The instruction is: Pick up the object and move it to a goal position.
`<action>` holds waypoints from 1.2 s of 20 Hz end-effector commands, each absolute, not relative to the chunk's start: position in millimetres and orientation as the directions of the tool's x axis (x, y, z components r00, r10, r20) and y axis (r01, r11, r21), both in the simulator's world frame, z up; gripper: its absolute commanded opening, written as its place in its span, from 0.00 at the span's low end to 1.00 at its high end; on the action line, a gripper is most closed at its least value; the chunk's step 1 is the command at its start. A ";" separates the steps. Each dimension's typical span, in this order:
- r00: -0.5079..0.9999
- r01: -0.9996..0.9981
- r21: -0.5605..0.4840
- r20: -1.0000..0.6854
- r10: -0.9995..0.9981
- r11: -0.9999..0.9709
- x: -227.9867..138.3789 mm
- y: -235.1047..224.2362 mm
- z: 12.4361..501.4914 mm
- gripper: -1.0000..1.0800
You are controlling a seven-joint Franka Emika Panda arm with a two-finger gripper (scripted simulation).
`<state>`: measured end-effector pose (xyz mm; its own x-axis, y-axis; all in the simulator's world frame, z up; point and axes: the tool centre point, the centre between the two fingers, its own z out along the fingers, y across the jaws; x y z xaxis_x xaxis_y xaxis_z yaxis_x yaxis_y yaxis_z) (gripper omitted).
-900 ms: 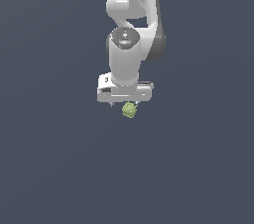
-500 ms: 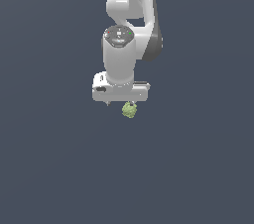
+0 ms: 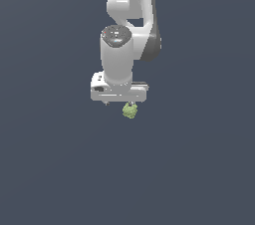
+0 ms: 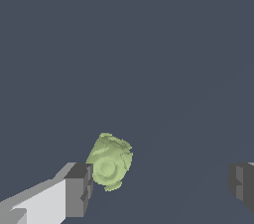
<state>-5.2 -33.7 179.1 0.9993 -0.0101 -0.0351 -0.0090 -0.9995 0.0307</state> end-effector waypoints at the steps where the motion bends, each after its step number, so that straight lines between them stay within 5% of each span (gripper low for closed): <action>1: 0.999 -0.021 0.030 -0.034 -0.022 -0.999 -6.7 -31.9 176.0 0.96; 24: 0.924 -0.383 0.003 -0.003 -0.383 -0.924 -58.8 9.1 98.7 0.96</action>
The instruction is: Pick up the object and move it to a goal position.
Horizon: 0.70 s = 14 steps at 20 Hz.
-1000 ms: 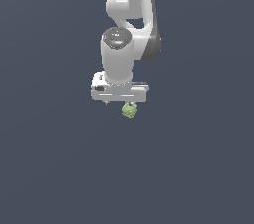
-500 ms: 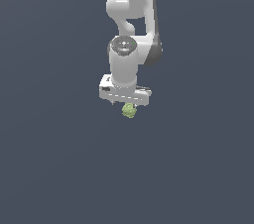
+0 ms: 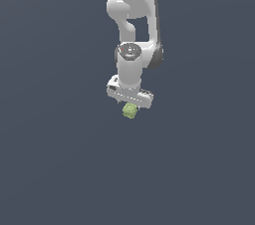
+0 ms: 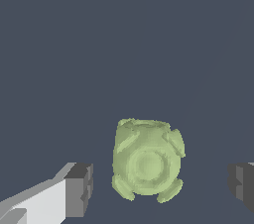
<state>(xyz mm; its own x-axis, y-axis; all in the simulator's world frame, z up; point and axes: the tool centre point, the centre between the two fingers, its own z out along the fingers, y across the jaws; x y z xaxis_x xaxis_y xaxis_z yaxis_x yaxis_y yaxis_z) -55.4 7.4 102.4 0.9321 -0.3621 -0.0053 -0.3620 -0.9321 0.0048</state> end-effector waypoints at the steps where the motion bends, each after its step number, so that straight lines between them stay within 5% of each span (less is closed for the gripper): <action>1: 0.919 -0.393 0.002 -0.002 -0.393 -0.919 -60.6 10.0 96.8 0.96; 14: 0.904 -0.427 0.000 -0.001 -0.427 -0.904 -67.3 13.2 84.6 0.96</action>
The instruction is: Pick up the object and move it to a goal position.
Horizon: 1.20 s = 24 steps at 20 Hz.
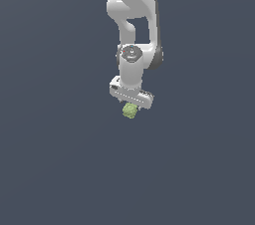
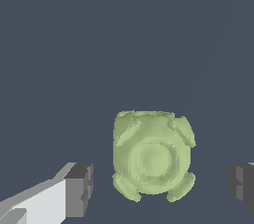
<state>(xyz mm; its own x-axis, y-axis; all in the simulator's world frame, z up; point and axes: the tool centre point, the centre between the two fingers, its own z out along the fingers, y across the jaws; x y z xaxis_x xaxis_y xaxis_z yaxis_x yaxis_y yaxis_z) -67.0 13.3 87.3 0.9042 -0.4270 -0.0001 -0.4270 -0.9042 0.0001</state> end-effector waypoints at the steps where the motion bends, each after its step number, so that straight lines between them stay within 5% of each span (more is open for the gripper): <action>1: 0.904 -0.427 0.000 -0.001 -0.427 -0.904 -67.4 13.4 81.5 0.96; 14: 0.902 -0.431 0.000 0.000 -0.431 -0.902 -68.0 13.4 39.4 0.96; 15: 0.902 -0.431 0.000 0.000 -0.431 -0.902 -68.0 13.4 39.4 0.00; 24: 0.902 -0.431 0.000 0.000 -0.431 -0.902 -68.0 13.4 39.4 0.00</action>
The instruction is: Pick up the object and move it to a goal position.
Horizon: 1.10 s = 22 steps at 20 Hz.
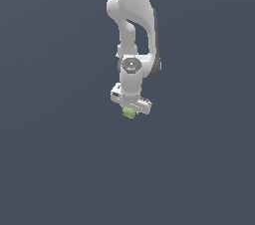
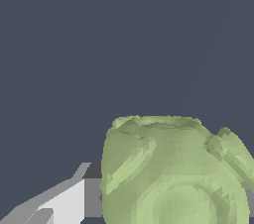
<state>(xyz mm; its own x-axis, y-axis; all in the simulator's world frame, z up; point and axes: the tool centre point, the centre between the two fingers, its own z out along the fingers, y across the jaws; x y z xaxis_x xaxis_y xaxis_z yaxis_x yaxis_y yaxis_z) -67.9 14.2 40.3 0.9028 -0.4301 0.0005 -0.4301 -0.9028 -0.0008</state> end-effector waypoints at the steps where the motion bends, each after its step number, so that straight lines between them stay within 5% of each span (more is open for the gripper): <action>1: 0.903 -0.430 -0.001 0.000 -0.430 -0.903 -67.9 14.1 40.2 0.00; 22: 0.903 -0.430 0.000 0.001 -0.430 -0.903 4.5 80.4 102.5 0.00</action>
<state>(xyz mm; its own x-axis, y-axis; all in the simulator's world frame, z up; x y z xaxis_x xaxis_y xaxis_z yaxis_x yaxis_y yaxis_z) -3.9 72.5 94.9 0.9027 -0.4303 0.0006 -0.4303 -0.9027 0.0000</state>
